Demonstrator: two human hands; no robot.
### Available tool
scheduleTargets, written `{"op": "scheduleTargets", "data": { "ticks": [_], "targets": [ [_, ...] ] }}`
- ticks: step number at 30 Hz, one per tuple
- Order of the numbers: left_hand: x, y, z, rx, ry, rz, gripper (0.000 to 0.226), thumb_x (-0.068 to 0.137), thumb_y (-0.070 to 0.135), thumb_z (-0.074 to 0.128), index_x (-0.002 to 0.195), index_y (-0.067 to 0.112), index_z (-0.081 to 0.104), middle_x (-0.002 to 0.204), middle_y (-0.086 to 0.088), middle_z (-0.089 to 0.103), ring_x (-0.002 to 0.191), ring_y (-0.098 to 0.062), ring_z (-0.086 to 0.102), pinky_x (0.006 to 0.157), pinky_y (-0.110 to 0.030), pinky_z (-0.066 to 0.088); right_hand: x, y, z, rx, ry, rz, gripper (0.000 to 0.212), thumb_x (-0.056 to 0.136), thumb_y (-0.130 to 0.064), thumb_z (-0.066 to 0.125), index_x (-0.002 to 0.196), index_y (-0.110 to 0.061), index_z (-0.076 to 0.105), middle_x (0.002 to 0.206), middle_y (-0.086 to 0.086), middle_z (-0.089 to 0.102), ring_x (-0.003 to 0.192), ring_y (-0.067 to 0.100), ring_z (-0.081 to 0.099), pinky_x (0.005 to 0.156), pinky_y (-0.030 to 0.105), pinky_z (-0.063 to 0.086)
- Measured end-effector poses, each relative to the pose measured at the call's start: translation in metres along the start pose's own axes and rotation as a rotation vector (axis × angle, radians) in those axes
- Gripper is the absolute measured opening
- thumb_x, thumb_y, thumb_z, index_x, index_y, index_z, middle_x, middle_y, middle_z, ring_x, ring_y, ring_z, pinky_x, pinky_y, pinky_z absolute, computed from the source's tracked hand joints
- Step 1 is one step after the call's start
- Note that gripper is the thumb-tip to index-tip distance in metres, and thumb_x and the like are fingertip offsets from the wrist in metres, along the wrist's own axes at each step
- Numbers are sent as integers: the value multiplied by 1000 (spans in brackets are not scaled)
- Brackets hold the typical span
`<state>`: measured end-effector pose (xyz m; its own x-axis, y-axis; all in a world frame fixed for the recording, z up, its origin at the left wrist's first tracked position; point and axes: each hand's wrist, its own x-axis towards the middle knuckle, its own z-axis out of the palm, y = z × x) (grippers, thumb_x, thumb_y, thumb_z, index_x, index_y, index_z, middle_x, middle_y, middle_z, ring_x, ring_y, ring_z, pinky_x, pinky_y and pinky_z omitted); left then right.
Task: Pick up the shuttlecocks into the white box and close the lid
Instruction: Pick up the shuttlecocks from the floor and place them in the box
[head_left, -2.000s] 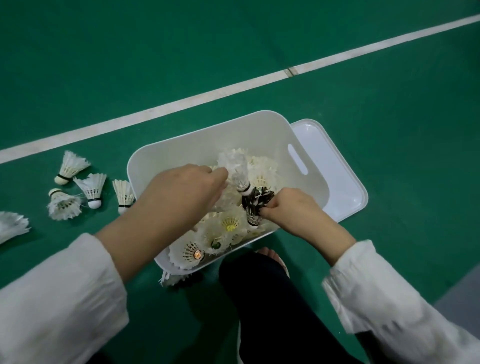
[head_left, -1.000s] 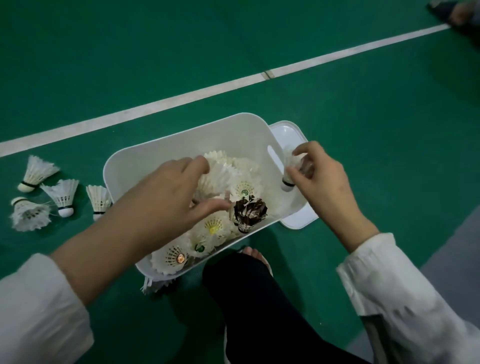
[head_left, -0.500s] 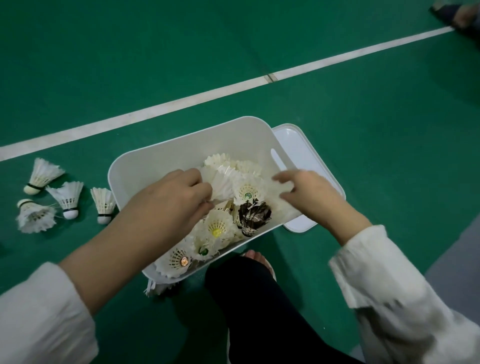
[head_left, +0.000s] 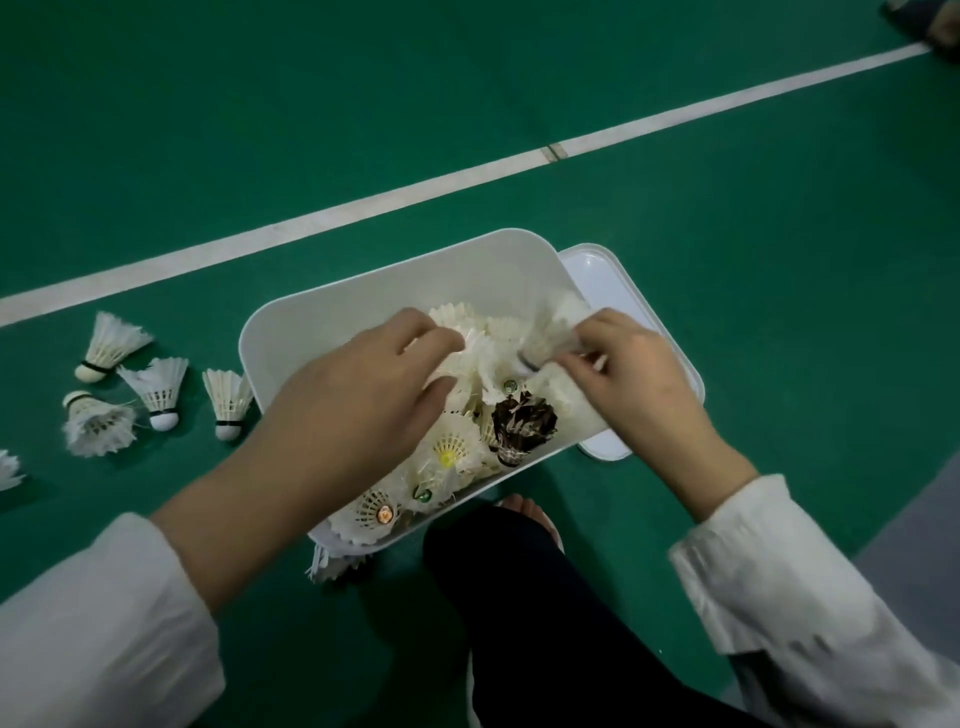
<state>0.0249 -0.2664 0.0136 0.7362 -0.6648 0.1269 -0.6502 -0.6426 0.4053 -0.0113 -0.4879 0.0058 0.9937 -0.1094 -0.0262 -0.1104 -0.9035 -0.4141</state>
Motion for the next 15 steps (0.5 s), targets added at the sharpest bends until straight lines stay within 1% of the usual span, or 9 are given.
{"op": "scheduleTargets", "data": {
  "ticks": [2, 5, 8, 10, 11, 12, 13, 14, 15],
  "targets": [
    [1, -5, 0, 67, -44, -17, 31, 91, 37, 36, 113, 24, 55, 107, 8, 58, 85, -12, 57, 57, -24, 39, 1, 20, -1, -159, 10, 114, 18, 90, -21, 55, 85, -9, 66, 90, 1, 58, 76, 18, 54, 65, 25, 32],
    [-1, -16, 3, 175, -200, -6, 30, 94, 39, 29, 106, 26, 53, 96, 10, 58, 86, -12, 56, 61, -26, 43, 6, 36, 24, -293, -225, 147, 22, 90, -17, 50, 82, -4, 66, 88, 10, 60, 83, 29, 57, 67, 31, 41],
    [-6, -29, 0, 237, -296, 35, 28, 95, 39, 28, 105, 28, 51, 96, 11, 57, 87, -11, 55, 59, -23, 41, 15, 37, 49, -316, -518, 195, 33, 87, -7, 45, 55, -7, 41, 63, 10, 42, 66, 27, 43, 55, 27, 33],
    [-9, -40, -9, 269, -330, 53, 27, 95, 41, 28, 104, 29, 50, 98, 13, 56, 85, -9, 54, 59, -23, 39, 24, 35, 49, -315, -643, 212, 37, 89, -8, 41, 53, -10, 34, 57, 5, 35, 55, 22, 36, 47, 25, 27],
    [-12, -47, -15, 290, -339, 59, 27, 94, 42, 27, 103, 30, 50, 99, 14, 56, 84, -8, 54, 61, -22, 40, 29, 34, 45, -333, -682, 200, 33, 91, -11, 40, 58, -7, 42, 60, 7, 41, 55, 20, 40, 49, 23, 31],
    [-16, -55, -23, 312, -348, 62, 27, 94, 42, 27, 103, 32, 50, 100, 14, 56, 84, -8, 54, 62, -22, 40, 32, 32, 39, -356, -709, 178, 28, 92, -14, 40, 71, -4, 55, 72, 10, 54, 64, 21, 51, 59, 24, 41],
    [-22, -64, -31, 332, -353, 62, 27, 93, 43, 27, 102, 33, 49, 100, 15, 56, 85, -8, 55, 62, -21, 40, 34, 31, 31, -383, -727, 155, 24, 92, -14, 41, 93, -5, 63, 94, 13, 63, 85, 24, 60, 75, 28, 47],
    [-29, -75, -38, 346, -352, 60, 28, 91, 44, 26, 101, 33, 50, 99, 15, 56, 85, -8, 57, 59, -20, 38, 34, 26, 22, -415, -725, 139, 28, 91, -12, 44, 112, -11, 61, 115, 10, 62, 104, 26, 59, 88, 32, 45],
    [-38, -86, -44, 351, -335, 59, 30, 89, 46, 25, 98, 34, 51, 96, 15, 58, 82, -9, 59, 53, -19, 34, 34, 18, 11, -452, -705, 115, 35, 89, -12, 46, 122, -16, 56, 128, 7, 57, 114, 25, 54, 95, 33, 42]
  ]
}}
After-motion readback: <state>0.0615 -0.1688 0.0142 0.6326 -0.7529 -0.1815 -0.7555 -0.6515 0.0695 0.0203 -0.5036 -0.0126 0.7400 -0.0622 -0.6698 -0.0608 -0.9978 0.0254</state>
